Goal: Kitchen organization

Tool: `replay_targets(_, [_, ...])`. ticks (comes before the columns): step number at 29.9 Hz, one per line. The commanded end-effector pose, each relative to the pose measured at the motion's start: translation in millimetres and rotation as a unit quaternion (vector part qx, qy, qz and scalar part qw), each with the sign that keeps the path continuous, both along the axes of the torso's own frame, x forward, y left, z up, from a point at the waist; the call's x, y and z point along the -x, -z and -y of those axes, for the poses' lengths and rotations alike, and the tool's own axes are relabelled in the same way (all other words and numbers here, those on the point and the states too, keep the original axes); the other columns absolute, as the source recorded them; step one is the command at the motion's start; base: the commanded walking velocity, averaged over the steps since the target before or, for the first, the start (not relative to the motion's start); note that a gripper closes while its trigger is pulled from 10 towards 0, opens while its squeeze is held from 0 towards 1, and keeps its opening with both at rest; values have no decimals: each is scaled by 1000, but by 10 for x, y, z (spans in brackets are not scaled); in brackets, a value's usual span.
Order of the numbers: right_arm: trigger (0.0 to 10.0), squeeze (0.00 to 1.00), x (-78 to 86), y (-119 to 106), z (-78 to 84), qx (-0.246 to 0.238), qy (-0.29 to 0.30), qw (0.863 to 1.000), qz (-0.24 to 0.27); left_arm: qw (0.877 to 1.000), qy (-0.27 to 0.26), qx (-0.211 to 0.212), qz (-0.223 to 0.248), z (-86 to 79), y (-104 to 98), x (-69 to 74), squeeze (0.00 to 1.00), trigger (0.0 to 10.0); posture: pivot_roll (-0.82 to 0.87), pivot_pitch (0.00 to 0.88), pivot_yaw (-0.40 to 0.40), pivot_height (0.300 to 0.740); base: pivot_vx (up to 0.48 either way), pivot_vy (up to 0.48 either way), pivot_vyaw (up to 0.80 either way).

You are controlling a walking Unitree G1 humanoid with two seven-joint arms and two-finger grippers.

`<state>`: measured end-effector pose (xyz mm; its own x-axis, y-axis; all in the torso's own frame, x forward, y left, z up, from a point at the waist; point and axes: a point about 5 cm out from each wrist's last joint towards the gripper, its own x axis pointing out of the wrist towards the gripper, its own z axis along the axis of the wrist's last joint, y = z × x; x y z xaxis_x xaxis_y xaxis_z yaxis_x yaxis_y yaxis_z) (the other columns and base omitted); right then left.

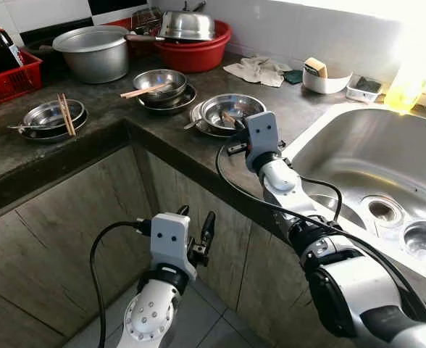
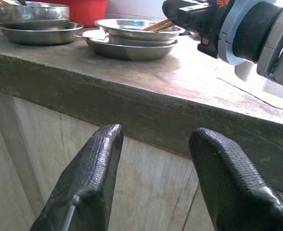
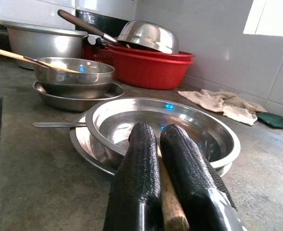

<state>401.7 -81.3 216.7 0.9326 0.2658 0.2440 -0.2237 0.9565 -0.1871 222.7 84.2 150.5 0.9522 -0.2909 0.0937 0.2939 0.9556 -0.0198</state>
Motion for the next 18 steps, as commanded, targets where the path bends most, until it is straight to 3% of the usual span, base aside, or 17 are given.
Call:
replay_targets(1, [0, 0, -16, -103, -27, -1, -3, 1000, 16, 1000, 0, -3, 3, 11, -12, -4, 0, 10000, 136, 97, -26, 740, 0, 0, 0])
replay_targets(9, [0, 0, -19, -189, -16, -29, 2, 999, 30, 1000, -1, -5, 4, 6, -11, -26, 0, 10000, 136, 90, -25, 740, 0, 0, 0])
replay_targets(14, [0, 0, -4, -369, 52, -64, 11, 996, 68, 1000, -1, -6, 9, 12, -23, -58, 0, 10000, 134, 79, -24, 740, 0, 0, 0])
replay_targets(18, [0, 0, 139, -526, 128, -114, 3, 986, 119, 1000, -2, -4, 14, 14, -42, -89, 0, 10000, 125, 69, -19, 740, 0, 0, 0])
